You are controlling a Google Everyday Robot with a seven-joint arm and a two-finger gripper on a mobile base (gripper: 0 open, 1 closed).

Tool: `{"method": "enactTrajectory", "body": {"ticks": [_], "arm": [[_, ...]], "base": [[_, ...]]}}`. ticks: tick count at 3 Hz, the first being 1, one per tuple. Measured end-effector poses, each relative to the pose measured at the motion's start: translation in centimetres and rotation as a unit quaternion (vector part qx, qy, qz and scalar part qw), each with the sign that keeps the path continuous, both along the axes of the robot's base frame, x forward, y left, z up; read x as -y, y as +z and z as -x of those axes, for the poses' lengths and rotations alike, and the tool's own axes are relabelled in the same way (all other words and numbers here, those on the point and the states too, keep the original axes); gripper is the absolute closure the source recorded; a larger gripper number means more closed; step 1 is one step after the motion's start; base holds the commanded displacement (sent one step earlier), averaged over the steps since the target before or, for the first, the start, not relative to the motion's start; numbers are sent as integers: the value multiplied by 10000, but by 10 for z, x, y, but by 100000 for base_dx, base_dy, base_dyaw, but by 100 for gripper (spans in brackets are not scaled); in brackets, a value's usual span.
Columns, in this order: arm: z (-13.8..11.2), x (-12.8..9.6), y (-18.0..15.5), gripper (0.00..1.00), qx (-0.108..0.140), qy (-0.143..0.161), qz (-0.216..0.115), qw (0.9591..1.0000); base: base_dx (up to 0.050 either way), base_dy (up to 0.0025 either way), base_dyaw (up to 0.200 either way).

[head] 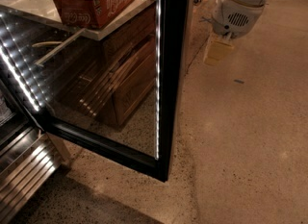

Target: Close right fridge door

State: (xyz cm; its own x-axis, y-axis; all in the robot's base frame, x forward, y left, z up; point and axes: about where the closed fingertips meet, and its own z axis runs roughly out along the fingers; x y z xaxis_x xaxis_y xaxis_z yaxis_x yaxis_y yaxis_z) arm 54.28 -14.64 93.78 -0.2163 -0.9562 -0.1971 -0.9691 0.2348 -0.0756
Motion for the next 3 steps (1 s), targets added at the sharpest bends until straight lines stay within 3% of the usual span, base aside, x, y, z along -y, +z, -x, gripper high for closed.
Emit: {"method": "enactTrajectory", "body": {"ticks": [1,2,3], "arm": [[-19,-16,-28,100,-249,118,84,9996],[-19,-16,-28,100,-249,118,84,9996],[-19,-16,-28,100,-249,118,84,9996]], "base": [[0,0,0],[4391,213,9567],[-2,4,19157]]}}
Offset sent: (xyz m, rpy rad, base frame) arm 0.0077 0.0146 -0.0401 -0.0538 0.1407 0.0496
